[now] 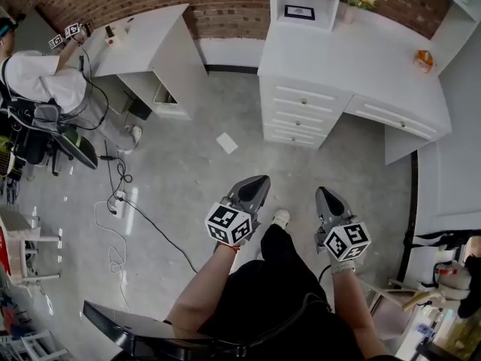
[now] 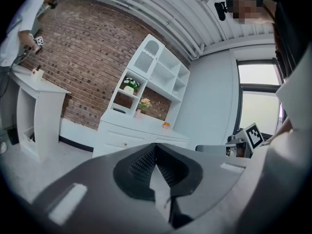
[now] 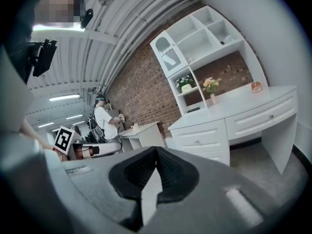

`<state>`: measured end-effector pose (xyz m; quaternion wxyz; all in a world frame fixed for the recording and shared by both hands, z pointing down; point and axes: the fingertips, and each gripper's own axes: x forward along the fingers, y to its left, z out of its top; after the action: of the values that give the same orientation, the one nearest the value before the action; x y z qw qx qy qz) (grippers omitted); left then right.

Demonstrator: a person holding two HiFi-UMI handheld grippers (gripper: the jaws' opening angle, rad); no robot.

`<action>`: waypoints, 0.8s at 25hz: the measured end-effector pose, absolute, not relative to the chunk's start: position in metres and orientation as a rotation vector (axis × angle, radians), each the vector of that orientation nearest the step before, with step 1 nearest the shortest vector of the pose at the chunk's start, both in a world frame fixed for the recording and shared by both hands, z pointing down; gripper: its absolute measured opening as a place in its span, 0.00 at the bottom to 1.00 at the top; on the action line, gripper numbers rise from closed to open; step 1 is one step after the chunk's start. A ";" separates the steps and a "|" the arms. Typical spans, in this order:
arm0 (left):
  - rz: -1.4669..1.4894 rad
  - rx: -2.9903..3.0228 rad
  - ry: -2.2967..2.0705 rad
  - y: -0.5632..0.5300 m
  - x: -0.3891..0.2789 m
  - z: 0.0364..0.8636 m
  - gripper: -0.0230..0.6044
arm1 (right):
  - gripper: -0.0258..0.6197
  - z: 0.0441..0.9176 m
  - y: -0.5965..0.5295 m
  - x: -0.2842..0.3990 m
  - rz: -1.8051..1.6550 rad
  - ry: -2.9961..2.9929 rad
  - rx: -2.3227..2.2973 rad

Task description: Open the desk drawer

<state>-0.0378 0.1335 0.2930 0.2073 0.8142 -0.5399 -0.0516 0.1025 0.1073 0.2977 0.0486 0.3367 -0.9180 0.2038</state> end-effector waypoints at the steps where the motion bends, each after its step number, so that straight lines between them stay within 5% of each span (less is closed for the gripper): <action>1: -0.139 2.271 -1.498 0.123 -0.042 0.293 0.04 | 0.04 0.300 0.096 0.098 0.618 -2.794 1.033; 20: -0.100 2.235 -1.437 -0.022 -0.073 0.333 0.04 | 0.04 0.355 -0.045 0.053 0.697 -2.725 0.980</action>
<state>-0.0734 -0.0217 0.3332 0.2390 0.8162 -0.5247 -0.0364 0.0528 -0.0450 0.3554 0.0814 0.3280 -0.9118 0.2333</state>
